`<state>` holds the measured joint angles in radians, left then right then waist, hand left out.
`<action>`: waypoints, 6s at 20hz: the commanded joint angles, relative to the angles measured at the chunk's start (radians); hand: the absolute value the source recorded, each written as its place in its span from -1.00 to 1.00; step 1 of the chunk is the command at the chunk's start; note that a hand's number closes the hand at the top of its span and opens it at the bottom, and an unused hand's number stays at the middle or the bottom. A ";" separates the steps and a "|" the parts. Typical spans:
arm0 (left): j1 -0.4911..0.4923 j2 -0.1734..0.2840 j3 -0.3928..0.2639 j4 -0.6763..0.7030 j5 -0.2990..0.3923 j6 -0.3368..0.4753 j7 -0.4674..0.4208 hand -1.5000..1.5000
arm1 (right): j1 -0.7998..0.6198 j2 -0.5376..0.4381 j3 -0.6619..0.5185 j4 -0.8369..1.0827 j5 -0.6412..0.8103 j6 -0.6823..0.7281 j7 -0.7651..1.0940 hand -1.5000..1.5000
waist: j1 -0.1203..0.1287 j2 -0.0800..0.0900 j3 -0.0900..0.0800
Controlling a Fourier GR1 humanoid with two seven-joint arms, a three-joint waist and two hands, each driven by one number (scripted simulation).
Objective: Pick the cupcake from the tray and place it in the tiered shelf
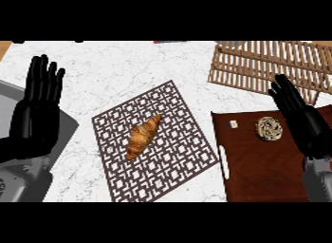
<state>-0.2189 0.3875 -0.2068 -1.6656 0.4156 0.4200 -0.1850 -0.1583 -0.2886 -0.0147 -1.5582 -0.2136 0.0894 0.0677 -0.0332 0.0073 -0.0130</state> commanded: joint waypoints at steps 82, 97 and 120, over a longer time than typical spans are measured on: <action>0.199 -0.032 0.308 0.261 -0.263 -0.437 0.293 0.00 | -0.108 -0.101 0.151 0.383 1.395 0.127 0.187 1.00 | 0.034 -0.007 0.013; 0.233 -0.034 0.342 0.234 -0.286 -0.461 0.301 0.00 | -0.172 -0.008 0.122 -0.016 1.302 0.246 0.217 1.00 | 0.033 -0.012 0.013; 0.290 -0.097 0.323 0.160 -0.333 -0.438 0.309 0.00 | -0.455 0.118 -0.357 -0.750 0.622 0.681 0.851 1.00 | 0.030 -0.014 0.013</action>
<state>0.0286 0.3225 0.1435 -1.4341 0.1021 -0.0388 0.1044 -0.5149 -0.1326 -0.2833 -2.2517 0.5258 0.7018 0.7840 -0.0093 -0.0062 -0.0007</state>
